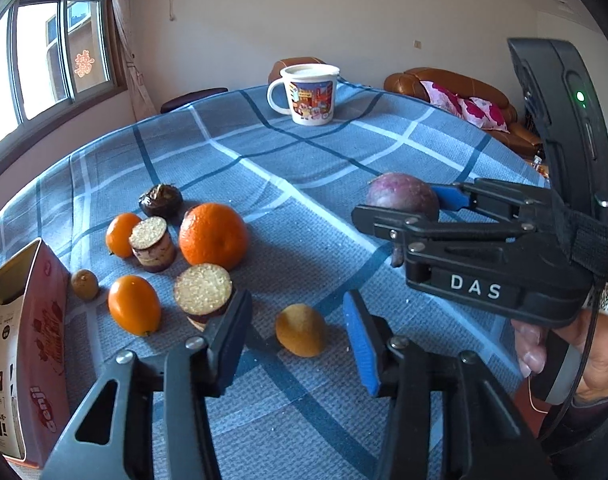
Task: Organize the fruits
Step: 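Grasp the brown kiwi with the left tool while the right tool holds the passion fruit, then carry the kiwi and passion fruit in both tools toward the pink tin box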
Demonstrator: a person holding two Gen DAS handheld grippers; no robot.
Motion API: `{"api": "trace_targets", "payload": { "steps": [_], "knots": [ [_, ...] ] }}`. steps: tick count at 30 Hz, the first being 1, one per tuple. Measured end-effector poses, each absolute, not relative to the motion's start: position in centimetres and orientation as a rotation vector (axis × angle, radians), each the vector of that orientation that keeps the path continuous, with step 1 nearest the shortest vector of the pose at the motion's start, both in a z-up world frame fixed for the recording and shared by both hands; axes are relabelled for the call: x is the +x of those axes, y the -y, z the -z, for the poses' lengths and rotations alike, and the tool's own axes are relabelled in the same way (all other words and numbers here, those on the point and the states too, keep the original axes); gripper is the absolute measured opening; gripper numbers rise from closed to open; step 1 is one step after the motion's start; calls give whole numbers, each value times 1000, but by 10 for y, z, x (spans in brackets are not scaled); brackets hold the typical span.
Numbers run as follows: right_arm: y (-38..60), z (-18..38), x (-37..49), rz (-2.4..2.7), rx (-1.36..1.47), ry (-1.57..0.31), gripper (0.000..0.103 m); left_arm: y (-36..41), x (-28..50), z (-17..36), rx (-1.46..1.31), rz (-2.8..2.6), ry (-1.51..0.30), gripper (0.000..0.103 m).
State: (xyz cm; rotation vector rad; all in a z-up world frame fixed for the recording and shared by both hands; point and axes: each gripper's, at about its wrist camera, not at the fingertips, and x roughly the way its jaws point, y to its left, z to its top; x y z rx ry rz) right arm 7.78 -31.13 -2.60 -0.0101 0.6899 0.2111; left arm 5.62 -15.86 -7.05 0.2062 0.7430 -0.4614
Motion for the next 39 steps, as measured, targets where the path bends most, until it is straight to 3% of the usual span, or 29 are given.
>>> {"api": "trace_targets", "payload": {
  "steps": [5, 6, 7, 8, 39],
  "knots": [
    [306, 27, 80, -226, -33, -706, 54, 160, 63, 76, 184, 494, -804, 50],
    [306, 27, 79, -230, -37, -706, 54, 159, 64, 77, 174, 501, -812, 44],
    [305, 27, 79, -233, -39, -705, 54, 158, 66, 78, 163, 503, -820, 32],
    [305, 28, 78, -235, -40, -705, 54, 157, 66, 79, 154, 507, -825, 29],
    [300, 17, 53, -323, -59, -541, 54, 123, 42, 55, 21, 415, -602, 29]
  ]
}}
